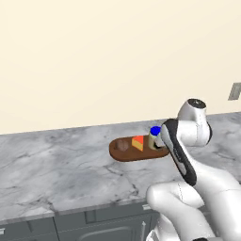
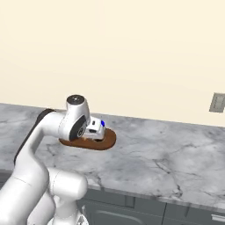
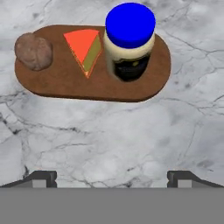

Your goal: Retrieve the reheated potato from the microwave, then place the potato, cheese, and condiment on the cutting board.

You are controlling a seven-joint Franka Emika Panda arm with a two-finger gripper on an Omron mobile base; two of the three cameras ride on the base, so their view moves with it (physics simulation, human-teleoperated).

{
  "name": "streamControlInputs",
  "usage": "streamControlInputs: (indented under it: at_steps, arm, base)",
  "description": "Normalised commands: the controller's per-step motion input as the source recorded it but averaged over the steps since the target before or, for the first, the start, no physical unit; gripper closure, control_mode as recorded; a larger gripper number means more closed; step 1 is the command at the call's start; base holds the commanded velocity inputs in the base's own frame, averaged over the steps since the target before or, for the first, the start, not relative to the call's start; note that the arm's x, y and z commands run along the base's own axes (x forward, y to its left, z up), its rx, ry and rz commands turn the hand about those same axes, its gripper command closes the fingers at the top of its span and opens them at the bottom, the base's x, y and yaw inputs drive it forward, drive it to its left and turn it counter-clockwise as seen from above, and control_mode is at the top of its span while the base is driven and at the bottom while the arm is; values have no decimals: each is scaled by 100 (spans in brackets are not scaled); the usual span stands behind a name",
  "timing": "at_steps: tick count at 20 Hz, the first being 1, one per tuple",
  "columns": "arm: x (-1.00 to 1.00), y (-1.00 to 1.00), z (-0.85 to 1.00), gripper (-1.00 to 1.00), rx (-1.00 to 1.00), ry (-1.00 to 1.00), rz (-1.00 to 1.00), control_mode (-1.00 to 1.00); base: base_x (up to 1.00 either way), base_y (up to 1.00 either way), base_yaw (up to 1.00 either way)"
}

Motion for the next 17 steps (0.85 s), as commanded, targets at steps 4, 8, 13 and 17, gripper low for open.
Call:
streamControlInputs:
  at_steps: [4,8,13,17]
  arm:
    - [-93,0,-7,-100,0,-17,-13,-100]
    - [-85,0,0,-100,-3,-18,-17,-100]
    - [-75,0,4,-100,-3,-7,-14,-100]
    - [-93,4,-10,-100,-1,-42,-1,-100]
  base:
    - [0,0,0]
    - [0,0,0]
    - [0,0,0]
    - [0,0,0]
